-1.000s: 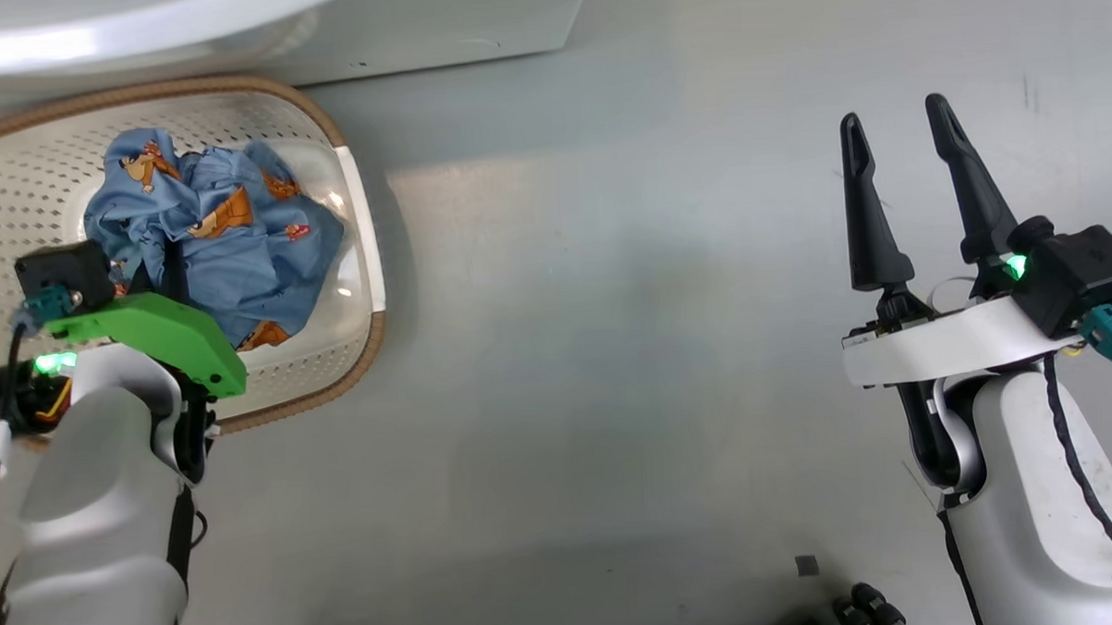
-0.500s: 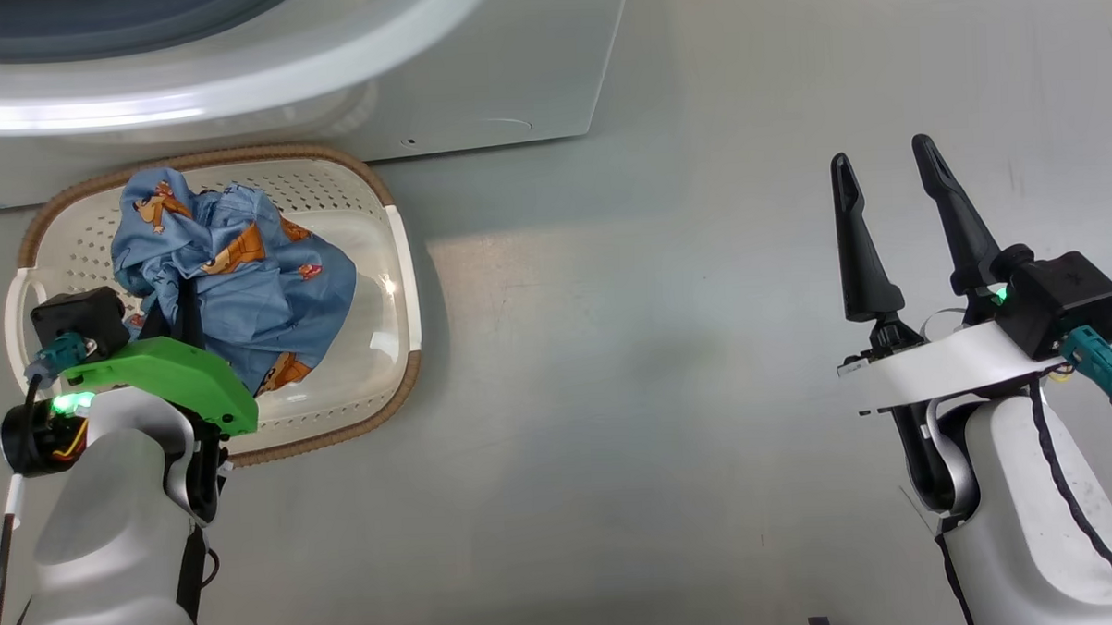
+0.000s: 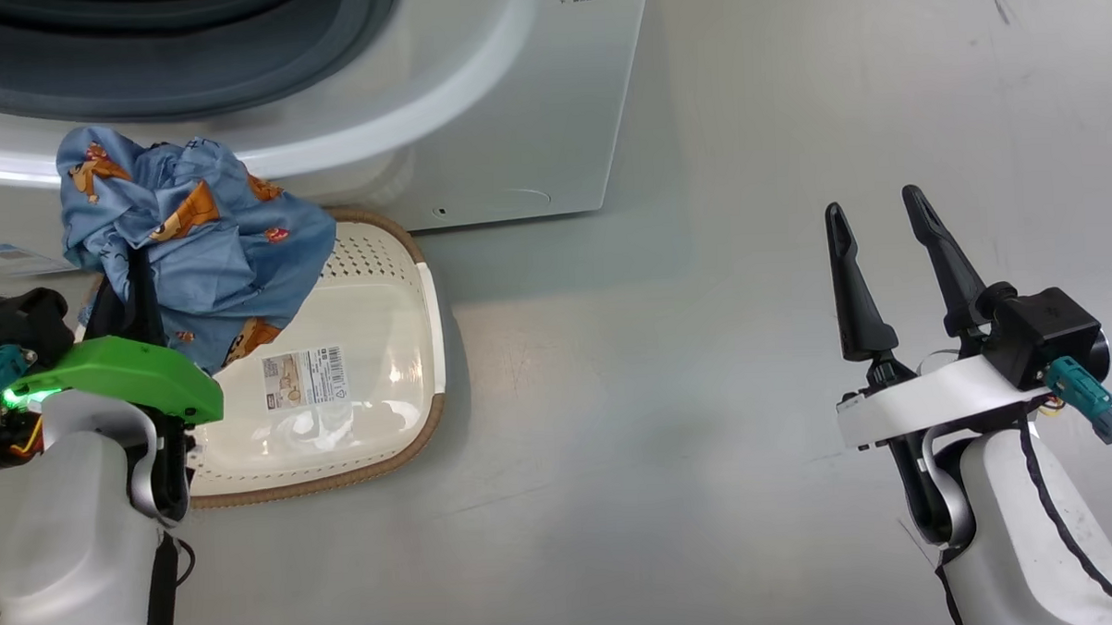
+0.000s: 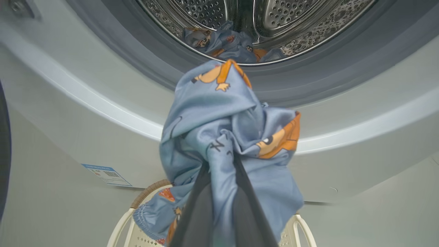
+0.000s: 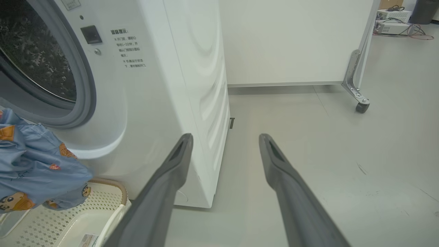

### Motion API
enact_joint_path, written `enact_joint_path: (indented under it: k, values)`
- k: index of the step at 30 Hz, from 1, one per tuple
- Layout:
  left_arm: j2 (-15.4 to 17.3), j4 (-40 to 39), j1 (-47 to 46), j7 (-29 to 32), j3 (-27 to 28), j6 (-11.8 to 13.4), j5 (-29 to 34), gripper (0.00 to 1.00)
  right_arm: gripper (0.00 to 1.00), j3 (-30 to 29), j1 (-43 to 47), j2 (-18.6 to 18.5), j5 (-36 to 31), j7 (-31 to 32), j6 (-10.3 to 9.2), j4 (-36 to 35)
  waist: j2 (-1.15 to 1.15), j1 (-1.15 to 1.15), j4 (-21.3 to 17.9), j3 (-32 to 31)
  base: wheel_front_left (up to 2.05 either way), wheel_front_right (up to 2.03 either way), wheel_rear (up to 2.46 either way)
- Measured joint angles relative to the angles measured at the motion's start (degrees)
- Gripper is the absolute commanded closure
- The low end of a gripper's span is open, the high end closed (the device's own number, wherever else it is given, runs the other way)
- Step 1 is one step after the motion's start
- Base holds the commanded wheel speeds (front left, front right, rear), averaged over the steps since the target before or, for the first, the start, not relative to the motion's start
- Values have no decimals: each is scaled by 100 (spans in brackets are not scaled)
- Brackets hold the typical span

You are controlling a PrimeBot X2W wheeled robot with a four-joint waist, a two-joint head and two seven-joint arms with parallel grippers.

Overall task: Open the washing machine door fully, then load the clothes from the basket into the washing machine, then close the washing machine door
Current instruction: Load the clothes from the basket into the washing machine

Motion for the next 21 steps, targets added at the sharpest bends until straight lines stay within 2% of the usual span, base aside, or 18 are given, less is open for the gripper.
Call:
enact_joint_path:
  k: [21]
  values:
    - [-35,-1827,1165,0,638,0,399,100,0,64,418,-19,11,1,1,199,0,0,116,-1075,0,0,0]
